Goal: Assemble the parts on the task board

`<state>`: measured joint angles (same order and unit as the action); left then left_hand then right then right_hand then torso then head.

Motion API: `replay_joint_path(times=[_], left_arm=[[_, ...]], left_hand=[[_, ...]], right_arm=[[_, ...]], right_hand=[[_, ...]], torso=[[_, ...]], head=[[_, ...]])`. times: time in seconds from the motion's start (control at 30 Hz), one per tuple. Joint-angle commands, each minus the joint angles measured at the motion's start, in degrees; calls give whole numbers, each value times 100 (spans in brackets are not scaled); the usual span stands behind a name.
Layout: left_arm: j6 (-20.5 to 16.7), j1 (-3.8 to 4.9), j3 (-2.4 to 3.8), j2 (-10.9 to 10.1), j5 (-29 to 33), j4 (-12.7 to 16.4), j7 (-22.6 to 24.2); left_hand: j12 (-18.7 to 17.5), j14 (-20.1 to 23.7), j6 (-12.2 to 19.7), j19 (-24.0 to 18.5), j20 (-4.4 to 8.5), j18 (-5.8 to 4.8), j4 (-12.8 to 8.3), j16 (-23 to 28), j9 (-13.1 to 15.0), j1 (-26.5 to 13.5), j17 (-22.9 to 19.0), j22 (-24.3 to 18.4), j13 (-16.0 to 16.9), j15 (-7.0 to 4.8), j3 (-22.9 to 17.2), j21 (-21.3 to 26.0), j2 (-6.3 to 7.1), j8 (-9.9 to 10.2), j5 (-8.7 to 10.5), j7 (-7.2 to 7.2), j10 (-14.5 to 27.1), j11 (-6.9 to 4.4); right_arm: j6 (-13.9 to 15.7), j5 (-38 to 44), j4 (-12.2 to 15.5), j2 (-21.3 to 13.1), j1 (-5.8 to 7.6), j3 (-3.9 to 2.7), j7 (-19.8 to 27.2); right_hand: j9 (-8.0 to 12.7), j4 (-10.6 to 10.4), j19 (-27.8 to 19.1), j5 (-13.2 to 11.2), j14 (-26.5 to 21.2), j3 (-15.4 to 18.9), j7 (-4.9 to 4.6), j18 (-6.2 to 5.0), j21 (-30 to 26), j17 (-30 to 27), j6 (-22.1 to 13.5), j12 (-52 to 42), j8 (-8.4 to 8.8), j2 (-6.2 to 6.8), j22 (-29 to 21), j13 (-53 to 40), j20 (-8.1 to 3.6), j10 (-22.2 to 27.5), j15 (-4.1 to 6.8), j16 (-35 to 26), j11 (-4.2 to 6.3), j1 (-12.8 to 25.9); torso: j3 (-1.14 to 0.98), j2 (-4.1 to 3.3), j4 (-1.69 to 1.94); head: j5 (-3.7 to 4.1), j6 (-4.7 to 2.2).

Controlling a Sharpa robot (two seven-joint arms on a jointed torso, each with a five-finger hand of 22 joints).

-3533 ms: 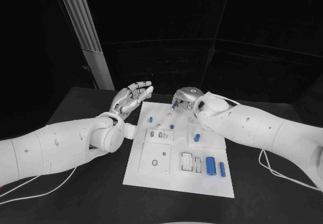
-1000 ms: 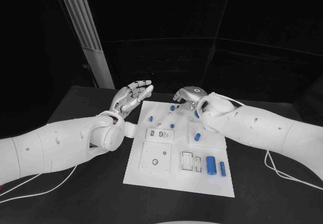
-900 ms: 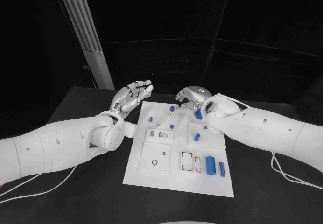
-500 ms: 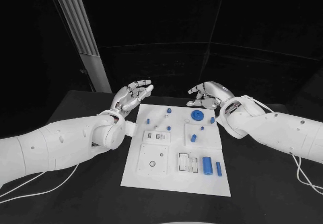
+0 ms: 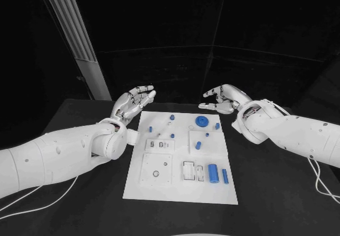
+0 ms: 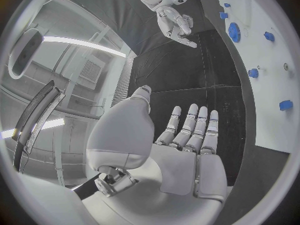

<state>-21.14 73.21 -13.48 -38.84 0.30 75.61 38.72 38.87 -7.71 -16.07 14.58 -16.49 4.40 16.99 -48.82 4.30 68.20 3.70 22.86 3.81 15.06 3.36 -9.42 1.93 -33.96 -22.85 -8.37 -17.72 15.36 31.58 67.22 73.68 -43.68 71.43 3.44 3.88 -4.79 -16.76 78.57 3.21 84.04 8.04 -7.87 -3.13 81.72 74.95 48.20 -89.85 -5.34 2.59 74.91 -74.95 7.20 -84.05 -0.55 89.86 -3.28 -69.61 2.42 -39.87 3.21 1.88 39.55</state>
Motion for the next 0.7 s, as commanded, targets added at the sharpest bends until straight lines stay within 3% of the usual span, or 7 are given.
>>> replay_joint_path(times=[0.03,0.13,0.27,0.37,0.4,0.5,0.7], left_arm=[[84,4,2,1,-38,6,1739],[89,3,2,-2,-38,12,1736],[92,2,2,-11,-38,19,1730],[95,2,2,-16,-38,23,1728],[96,2,2,-17,-38,23,1727],[101,2,2,-20,-38,26,1724],[105,2,2,-29,-39,28,1716]], left_hand=[[22,11,35,-25,-5,84,-12,-30,-8,-3,2,-9,-3,13,-36,33,-49,-28,1,-872,22,-1],[29,11,38,-30,-5,85,-13,-32,-9,3,2,-12,-1,13,-37,34,-56,-30,2,-872,16,-2],[29,11,38,-30,-5,85,-13,-32,-9,3,2,-12,-1,13,-37,34,-56,-30,2,-872,16,-2],[29,11,38,-30,-5,85,-13,-32,-9,3,2,-12,-1,13,-37,34,-56,-30,2,-872,16,-2],[29,11,38,-30,-5,85,-13,-32,-9,3,2,-12,-1,13,-37,34,-56,-30,2,-872,16,-2],[29,11,38,-30,-5,85,-13,-32,-9,3,2,-12,-1,13,-37,34,-56,-30,2,-872,16,-2],[33,12,43,-32,-4,85,-13,-32,-11,5,2,-13,-1,12,-37,34,-59,-26,2,-872,15,-3]], right_arm=[[-169,-98,-89,32,9,0,-32],[-229,120,-197,80,7,2,-231],[-283,392,-348,164,4,4,-442],[-340,498,-473,237,0,6,-546],[-368,529,-520,265,-3,6,-584],[-475,617,-641,340,-24,7,-711],[-767,751,-857,487,-72,8,-945]], right_hand=[[-21,-5,221,84,596,-143,-21,47,150,1505,120,-15,-61,177,773,-1505,15,-595,-60,14,-63,120],[-30,-19,466,158,596,-276,-17,109,327,1505,206,-15,-89,453,968,-1505,40,-595,-70,14,-66,332],[-48,-22,945,267,596,-325,8,250,679,1505,341,-15,-130,665,1348,-1505,19,-595,-39,14,-36,481],[-64,-3,1143,433,596,-443,7,313,828,1505,486,-15,-166,698,1509,-1505,-15,-595,-20,14,-25,381],[-73,-2,1143,536,596,-581,5,313,828,1505,545,-15,-186,636,1509,-1505,-15,-595,-13,14,-31,229],[-70,-3,1143,519,596,-953,-5,313,828,1505,612,-15,-176,693,1509,-1505,-6,-595,-33,14,-65,-38],[-47,32,1143,1082,596,-1237,-115,313,828,1505,532,-15,-114,780,1509,-1505,38,-595,-76,14,-207,-472]], torso=[[3,-7,14],[5,-8,18],[1,-11,9],[3,-10,13],[3,-9,14],[-1,-10,10],[-3,-7,16]], head=[[51,3],[89,1],[96,7],[107,9],[121,11],[121,16],[126,38]])
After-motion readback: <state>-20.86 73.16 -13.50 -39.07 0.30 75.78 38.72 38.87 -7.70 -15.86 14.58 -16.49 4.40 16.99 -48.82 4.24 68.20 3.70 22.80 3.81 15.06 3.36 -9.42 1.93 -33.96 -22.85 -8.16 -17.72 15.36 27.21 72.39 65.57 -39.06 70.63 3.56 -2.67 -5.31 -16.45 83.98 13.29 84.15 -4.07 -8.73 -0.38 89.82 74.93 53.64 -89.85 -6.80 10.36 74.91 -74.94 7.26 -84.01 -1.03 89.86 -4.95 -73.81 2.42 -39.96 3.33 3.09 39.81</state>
